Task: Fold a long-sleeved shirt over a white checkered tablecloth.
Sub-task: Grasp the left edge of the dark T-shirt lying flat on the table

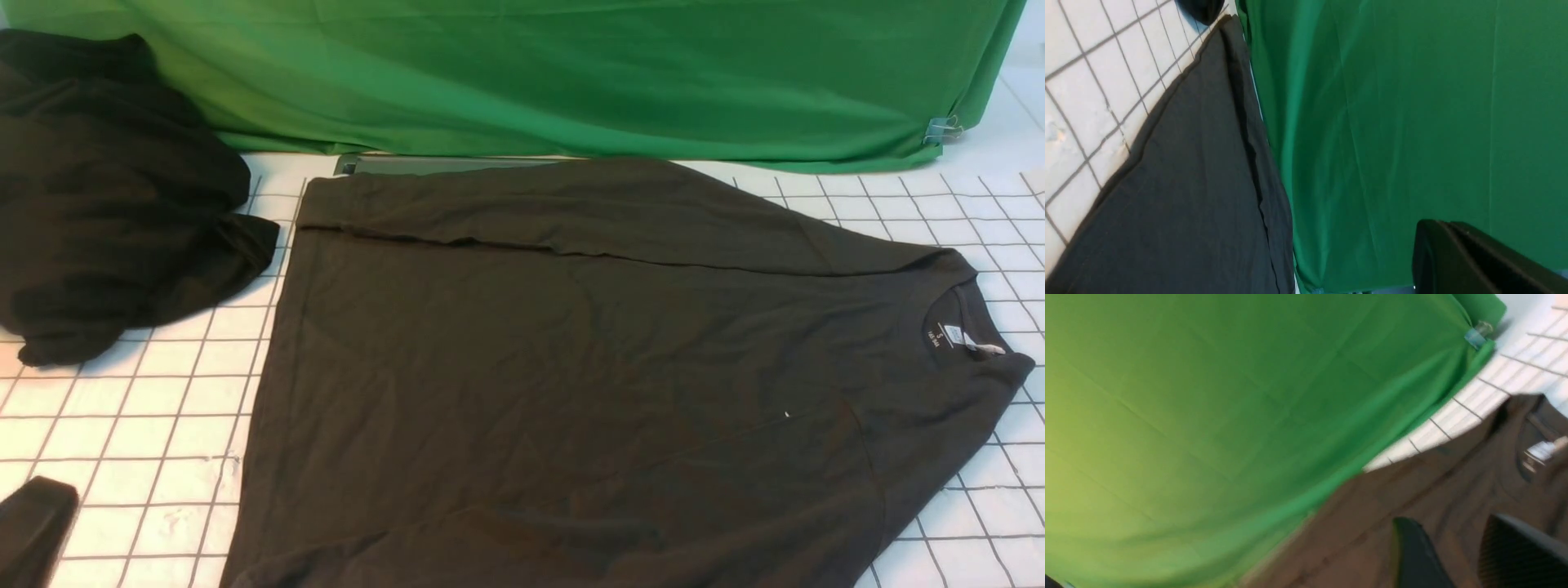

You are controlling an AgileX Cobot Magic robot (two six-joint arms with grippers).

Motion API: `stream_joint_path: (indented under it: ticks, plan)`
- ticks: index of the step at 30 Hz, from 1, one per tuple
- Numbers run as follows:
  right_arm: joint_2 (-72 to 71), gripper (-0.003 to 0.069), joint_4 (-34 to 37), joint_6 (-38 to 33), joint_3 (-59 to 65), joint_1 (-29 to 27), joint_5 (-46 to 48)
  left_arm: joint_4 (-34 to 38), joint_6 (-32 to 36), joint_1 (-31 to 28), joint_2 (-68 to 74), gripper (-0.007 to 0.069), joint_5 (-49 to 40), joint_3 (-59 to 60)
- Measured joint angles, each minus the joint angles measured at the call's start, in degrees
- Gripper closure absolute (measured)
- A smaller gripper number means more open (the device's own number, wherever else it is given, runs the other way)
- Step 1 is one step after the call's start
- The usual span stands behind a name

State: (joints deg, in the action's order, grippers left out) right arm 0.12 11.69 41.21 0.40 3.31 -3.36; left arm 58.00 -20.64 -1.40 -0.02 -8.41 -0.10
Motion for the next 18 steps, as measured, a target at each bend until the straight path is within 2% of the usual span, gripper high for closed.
stream_joint_path:
  ticks: [4, 7, 8, 9, 10, 11, 12, 13, 14, 15, 18]
  plan:
    - [0.00, 0.0484, 0.00, -1.66, -1.10, 0.00, -6.61, -1.81, 9.28, 0.00, 0.70, 0.0622, -0.21, -9.31]
    - [1.08, 0.0589, 0.00, -7.83, -5.41, 0.00, -6.46, -7.97, 11.57, 0.00, 5.13, 0.0622, -2.28, -16.76]
    - [3.20, 0.0629, 0.00, -14.09, -10.00, 0.00, -4.13, -14.52, 12.16, 0.00, 10.89, 0.0622, -7.17, -23.33]
    - [4.66, 0.0637, 0.00, -17.45, -12.58, 0.00, -1.98, -17.89, 12.34, 0.00, 14.51, 0.0622, -10.83, -27.56]
    - [8.26, 0.0645, -0.06, -23.38, -17.37, 0.00, 3.36, -24.35, 12.62, 0.00, 22.43, 0.0622, -20.17, -33.28]
    - [10.89, 0.0648, -0.06, -27.40, -20.85, 0.00, 8.05, -27.29, 13.06, 0.00, 26.72, 0.0622, -25.45, -36.98]
    - [12.56, 0.0650, -0.06, -30.42, -23.59, 0.00, 12.20, -30.15, 13.32, 0.00, 31.19, 0.0622, -30.89, -38.92]
    - [13.69, 0.0650, -0.06, -31.11, -24.27, 0.00, 13.31, -30.83, 13.52, 0.00, 32.28, 0.0622, -32.19, -40.10]
    - [17.91, 0.0650, -0.06, -36.18, -29.24, 0.00, 22.31, -36.08, 14.12, 0.00, 41.18, 0.0622, -42.21, -43.61]
    - [20.92, 0.0650, -0.06, -38.50, -31.40, 0.00, 26.75, -38.46, 14.55, 0.00, 45.44, 0.0620, -46.34, -44.59]
    - [28.77, 0.0651, -0.06, -42.89, -36.74, 0.00, 40.18, -44.76, 14.86, 0.00, 59.78, 0.0608, -53.64, -45.06]
